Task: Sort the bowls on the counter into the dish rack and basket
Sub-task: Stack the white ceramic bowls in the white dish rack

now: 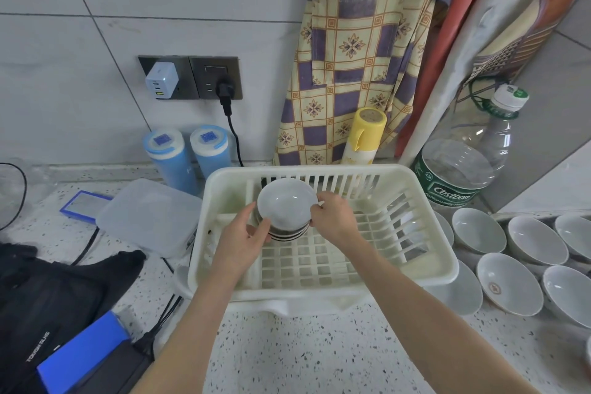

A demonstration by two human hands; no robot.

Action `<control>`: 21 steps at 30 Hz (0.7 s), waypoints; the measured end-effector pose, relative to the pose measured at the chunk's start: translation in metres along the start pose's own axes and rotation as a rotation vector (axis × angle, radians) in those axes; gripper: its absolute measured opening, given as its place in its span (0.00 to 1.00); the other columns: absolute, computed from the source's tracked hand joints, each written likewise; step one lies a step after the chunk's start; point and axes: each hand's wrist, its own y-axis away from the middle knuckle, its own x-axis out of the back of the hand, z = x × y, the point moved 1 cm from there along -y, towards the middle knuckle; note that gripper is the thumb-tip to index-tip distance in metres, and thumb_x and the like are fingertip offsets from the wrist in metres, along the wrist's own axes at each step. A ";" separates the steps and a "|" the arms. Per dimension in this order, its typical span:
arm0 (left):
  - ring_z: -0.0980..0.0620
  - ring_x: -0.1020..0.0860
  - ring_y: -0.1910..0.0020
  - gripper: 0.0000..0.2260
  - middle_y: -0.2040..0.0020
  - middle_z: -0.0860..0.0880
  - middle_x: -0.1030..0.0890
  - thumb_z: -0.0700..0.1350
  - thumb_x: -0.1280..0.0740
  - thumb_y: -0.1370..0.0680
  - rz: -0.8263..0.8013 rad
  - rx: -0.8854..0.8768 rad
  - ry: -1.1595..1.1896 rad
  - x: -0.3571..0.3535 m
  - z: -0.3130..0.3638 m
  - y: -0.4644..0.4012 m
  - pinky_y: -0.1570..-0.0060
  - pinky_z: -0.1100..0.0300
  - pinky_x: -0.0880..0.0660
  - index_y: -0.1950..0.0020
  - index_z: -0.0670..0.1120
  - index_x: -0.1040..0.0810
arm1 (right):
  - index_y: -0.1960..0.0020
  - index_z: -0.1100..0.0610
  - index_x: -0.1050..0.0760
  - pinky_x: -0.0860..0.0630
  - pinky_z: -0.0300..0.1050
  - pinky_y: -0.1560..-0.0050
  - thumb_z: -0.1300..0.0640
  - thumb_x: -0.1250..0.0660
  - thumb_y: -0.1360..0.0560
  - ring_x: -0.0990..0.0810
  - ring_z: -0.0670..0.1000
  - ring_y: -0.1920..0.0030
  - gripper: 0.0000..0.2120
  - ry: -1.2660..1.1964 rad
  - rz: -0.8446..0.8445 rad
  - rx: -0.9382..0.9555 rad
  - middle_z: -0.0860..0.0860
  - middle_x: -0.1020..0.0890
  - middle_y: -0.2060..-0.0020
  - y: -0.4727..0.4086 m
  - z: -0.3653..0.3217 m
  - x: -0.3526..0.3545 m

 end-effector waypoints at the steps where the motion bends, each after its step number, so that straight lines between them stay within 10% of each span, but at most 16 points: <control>1: 0.70 0.22 0.62 0.25 0.65 0.55 0.15 0.52 0.34 0.20 -0.002 0.003 -0.011 0.000 -0.001 -0.001 0.63 0.70 0.32 0.24 0.51 0.34 | 0.44 0.62 0.25 0.20 0.52 0.55 0.63 0.43 0.26 0.17 0.58 0.54 0.14 0.005 0.001 -0.003 0.59 0.16 0.57 -0.001 0.000 0.000; 14: 0.54 0.19 0.58 0.28 0.62 0.48 0.16 0.55 0.30 0.25 -0.083 -0.020 -0.146 -0.005 -0.011 -0.006 0.66 0.68 0.30 0.26 0.56 0.33 | 0.44 0.61 0.24 0.24 0.48 0.63 0.63 0.43 0.27 0.24 0.55 0.66 0.15 0.027 -0.011 -0.006 0.57 0.16 0.57 -0.009 0.002 -0.009; 21: 0.66 0.22 0.60 0.34 0.61 0.57 0.18 0.54 0.26 0.27 -0.083 -0.023 -0.148 -0.004 -0.007 -0.003 0.67 0.74 0.34 0.24 0.55 0.35 | 0.35 0.54 0.27 0.25 0.42 0.64 0.46 0.40 0.24 0.19 0.47 0.62 0.21 -0.175 -0.070 -0.121 0.50 0.15 0.61 -0.004 0.021 -0.011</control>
